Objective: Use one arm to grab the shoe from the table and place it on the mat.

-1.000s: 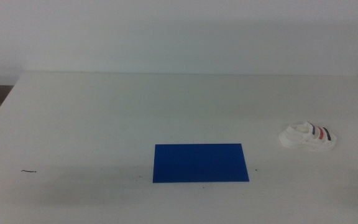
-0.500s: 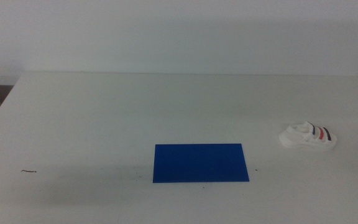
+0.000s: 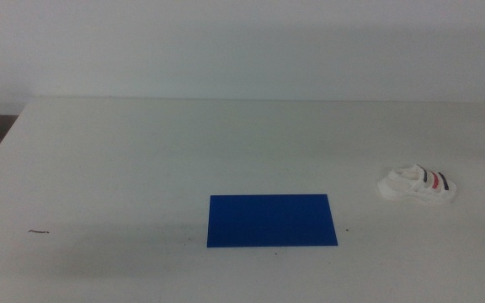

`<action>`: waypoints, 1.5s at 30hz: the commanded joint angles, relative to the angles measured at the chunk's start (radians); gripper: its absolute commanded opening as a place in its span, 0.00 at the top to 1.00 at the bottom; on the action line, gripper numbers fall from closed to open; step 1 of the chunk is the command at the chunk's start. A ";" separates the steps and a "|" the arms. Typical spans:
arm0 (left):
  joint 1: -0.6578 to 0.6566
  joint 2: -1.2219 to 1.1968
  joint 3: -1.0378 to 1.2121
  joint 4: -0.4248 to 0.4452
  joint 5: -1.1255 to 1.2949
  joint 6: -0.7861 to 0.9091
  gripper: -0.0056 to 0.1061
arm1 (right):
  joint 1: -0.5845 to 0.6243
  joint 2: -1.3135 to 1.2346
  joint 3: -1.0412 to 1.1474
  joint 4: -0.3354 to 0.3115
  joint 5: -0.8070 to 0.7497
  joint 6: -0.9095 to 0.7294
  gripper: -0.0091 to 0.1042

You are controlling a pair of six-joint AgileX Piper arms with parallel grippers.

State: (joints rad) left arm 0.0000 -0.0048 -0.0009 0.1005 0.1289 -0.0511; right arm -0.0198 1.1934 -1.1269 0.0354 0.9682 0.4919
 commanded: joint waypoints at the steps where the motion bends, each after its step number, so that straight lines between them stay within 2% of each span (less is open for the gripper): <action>1: -0.001 0.005 0.001 -0.004 -0.013 -0.003 0.11 | 0.021 0.086 -0.068 -0.065 0.015 0.176 0.10; 3: -0.001 0.005 0.001 -0.004 -0.013 -0.003 0.11 | 0.061 0.163 -0.098 -0.123 -0.012 0.286 0.10; 5: -0.001 0.005 0.001 -0.004 -0.013 -0.003 0.11 | 0.105 0.241 -0.120 -0.145 -0.056 0.355 0.10; 13: -0.001 0.005 0.001 -0.004 -0.013 -0.003 0.11 | 0.140 0.504 -0.164 -0.105 -0.199 0.552 0.10; 15: -0.001 0.005 0.001 -0.004 -0.013 -0.003 0.11 | 0.140 0.543 -0.164 -0.063 -0.213 0.567 0.10; 20: -0.001 0.005 0.001 -0.004 -0.013 -0.003 0.11 | 0.140 0.591 -0.160 0.150 -0.213 0.566 0.10; 22: -0.001 0.005 0.001 -0.004 -0.013 -0.003 0.11 | 0.140 0.602 -0.160 0.174 -0.213 0.557 0.10; 24: -0.001 0.005 0.001 -0.004 -0.013 -0.003 0.11 | 0.140 0.615 -0.160 0.144 -0.213 0.554 0.10; 26: -0.001 0.005 0.001 -0.004 -0.013 -0.003 0.11 | 0.140 0.618 -0.160 0.144 -0.180 0.568 0.10; 37: -0.001 0.005 0.001 -0.004 -0.013 -0.003 0.11 | 0.144 0.618 -0.171 0.015 -0.102 1.119 0.10; 42: -0.001 0.005 0.001 -0.004 -0.013 -0.003 0.11 | 0.160 0.618 -0.194 -0.126 -0.109 1.375 0.10; 45: -0.001 0.005 0.001 -0.004 -0.013 -0.003 0.11 | 0.160 0.622 -0.216 -0.170 -0.111 1.423 0.10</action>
State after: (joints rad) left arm 0.0000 -0.0048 -0.0009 0.1005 0.1289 -0.0511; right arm 0.1391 1.8164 -1.3285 -0.0864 0.8505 1.8695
